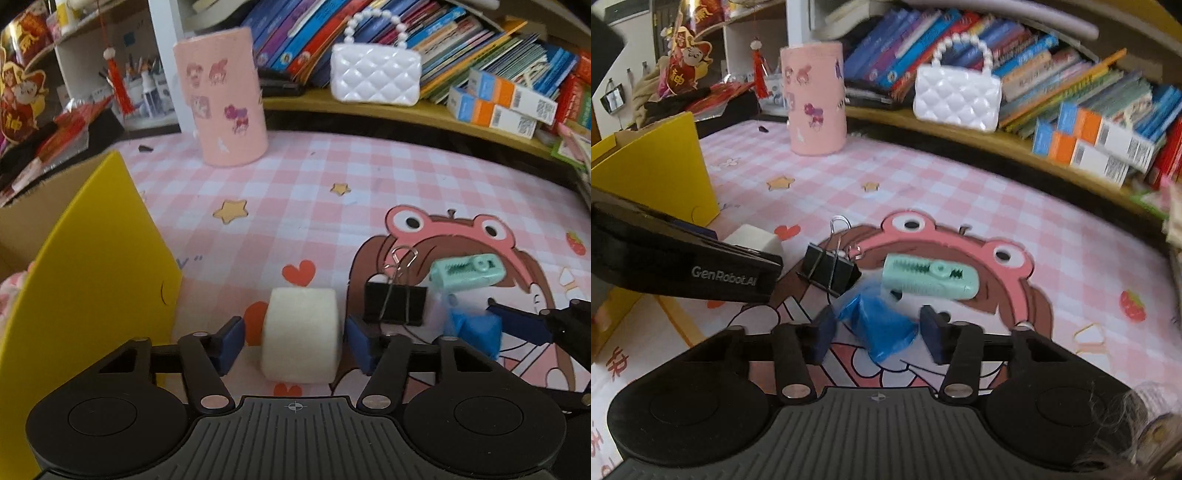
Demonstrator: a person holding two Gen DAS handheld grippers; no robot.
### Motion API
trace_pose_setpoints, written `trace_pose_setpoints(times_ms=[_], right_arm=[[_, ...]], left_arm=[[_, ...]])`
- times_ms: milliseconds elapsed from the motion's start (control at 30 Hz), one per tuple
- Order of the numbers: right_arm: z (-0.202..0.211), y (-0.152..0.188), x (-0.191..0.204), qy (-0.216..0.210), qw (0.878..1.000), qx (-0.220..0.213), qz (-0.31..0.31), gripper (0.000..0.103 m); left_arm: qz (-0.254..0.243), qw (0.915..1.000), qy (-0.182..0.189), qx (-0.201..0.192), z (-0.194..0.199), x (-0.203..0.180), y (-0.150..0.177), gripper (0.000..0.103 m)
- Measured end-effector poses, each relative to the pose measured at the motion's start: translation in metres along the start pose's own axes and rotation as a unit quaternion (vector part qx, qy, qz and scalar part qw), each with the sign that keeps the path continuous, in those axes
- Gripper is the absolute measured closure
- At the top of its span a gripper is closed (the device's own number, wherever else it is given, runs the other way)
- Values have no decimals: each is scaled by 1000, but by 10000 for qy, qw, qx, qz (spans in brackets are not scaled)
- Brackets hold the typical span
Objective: Organize objects
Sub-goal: 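Grasp the blue cloth with right tool while left tool grasps the white sponge block, then carry the blue cloth and white sponge over the yellow box with both tools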
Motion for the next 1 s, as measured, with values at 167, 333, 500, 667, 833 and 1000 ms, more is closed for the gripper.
trace_pose_setpoints(times_ms=[167, 333, 500, 667, 833, 1000], right_arm=[[5, 3, -3, 0, 9997, -27, -225, 69], [24, 3, -2, 200, 9989, -215, -357, 71], [59, 6, 1, 245, 9968, -386, -660, 71], [100, 23, 14, 286, 9945, -512, -872, 71], [138, 50, 39, 446, 9921, -412, -1099, 71], [159, 78, 69, 767, 9881, -1, -1332, 71]], left_arm=[[145, 9997, 197, -66, 3, 1, 4, 66], [540, 9965, 493, -414, 36, 7, 11, 69], [462, 9924, 849, -768, 81, 6, 22, 69], [380, 9881, 1154, -941, 122, 16, 49, 69], [78, 9878, 1219, -963, 154, 31, 88, 69], [22, 9888, 1233, -837, 173, 53, 126, 69]])
Point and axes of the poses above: each gripper's, at about its wrist camera, not at the fingertips, and z roughly against the way its jaws point, x to its left, y to its underside, the point moved 1 cm from there along -z, roughly the way its jaws point, and after that the axes turned 9 degrees about -z, right-handed, at the moved point
